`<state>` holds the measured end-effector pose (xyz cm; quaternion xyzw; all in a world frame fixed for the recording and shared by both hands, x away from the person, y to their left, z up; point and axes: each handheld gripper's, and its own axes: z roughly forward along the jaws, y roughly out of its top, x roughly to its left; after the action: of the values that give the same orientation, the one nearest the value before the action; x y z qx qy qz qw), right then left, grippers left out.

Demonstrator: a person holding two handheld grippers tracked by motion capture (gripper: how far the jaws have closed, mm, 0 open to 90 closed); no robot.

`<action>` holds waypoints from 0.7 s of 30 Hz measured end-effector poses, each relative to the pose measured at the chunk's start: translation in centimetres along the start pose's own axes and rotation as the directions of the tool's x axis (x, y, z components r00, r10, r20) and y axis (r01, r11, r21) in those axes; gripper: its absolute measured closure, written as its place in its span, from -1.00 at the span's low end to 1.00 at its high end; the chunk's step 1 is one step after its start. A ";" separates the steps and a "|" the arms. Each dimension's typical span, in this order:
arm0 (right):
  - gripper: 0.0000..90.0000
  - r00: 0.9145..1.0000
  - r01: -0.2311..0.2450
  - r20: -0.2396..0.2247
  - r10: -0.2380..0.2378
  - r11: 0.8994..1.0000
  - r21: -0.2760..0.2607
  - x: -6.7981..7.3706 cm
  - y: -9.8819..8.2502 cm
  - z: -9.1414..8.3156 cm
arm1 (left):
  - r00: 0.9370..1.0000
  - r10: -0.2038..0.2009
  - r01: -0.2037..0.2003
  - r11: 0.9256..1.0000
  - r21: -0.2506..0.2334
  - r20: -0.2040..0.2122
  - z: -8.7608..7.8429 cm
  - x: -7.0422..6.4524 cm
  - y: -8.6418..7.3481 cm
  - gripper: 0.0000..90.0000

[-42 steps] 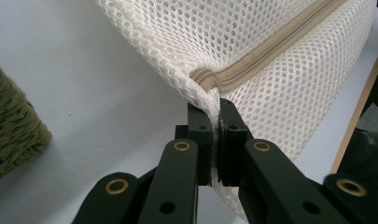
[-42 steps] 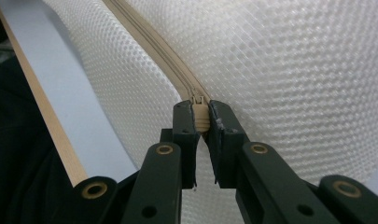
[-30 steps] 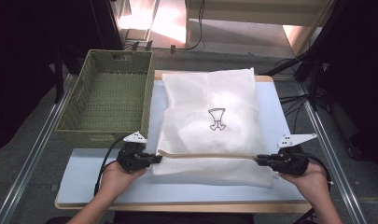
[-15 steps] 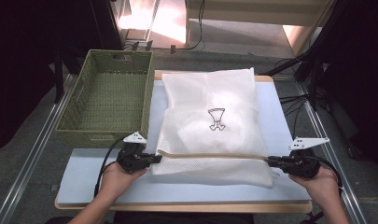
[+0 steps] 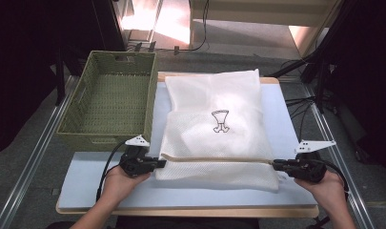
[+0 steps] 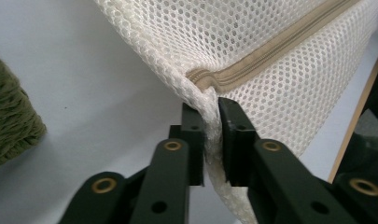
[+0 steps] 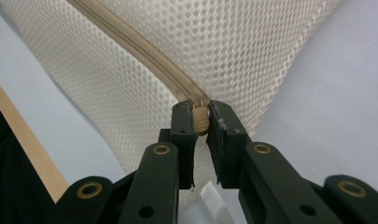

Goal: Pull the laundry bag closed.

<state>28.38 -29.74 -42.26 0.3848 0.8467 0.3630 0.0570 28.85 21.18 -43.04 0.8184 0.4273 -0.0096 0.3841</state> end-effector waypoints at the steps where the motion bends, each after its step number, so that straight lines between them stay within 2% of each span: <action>1: 0.70 1.000 0.002 -0.002 -0.002 1.000 -0.009 0.0 0.0 -0.1 | 1.000 0.001 -0.001 1.000 -0.003 0.000 0.0 0.0 0.0 0.69; 2: 0.56 1.000 -0.008 -0.008 0.007 1.000 -0.023 0.0 0.0 -0.2 | 1.000 0.003 -0.003 1.000 -0.001 -0.004 -0.1 0.0 0.0 0.62; 5: 0.49 0.999 -0.040 -0.025 0.039 0.997 -0.065 -0.2 0.1 -0.6 | 1.000 0.015 -0.015 1.000 -0.013 -0.012 -0.6 -0.1 -0.1 0.42; 10: 0.31 1.000 -0.017 0.021 0.020 0.991 -0.131 -0.2 0.1 -1.0 | 0.999 0.036 -0.037 0.997 -0.060 -0.028 -1.7 -0.1 -0.1 0.16; 15: 0.20 0.997 -0.015 0.067 0.026 0.987 -0.161 -0.3 0.0 -1.0 | 0.996 0.062 -0.068 0.994 -0.080 -0.071 -3.3 -0.2 -0.6 0.05; 21: 0.18 0.990 -0.058 0.115 0.079 0.984 -0.170 -0.8 -0.2 -1.0 | 0.994 0.041 -0.052 0.993 -0.107 -0.098 -4.7 0.7 -1.2 0.03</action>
<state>28.48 -30.93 -41.83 0.4290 0.7948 0.4099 0.1275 26.97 25.05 -40.74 0.8053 0.4259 0.0621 0.4077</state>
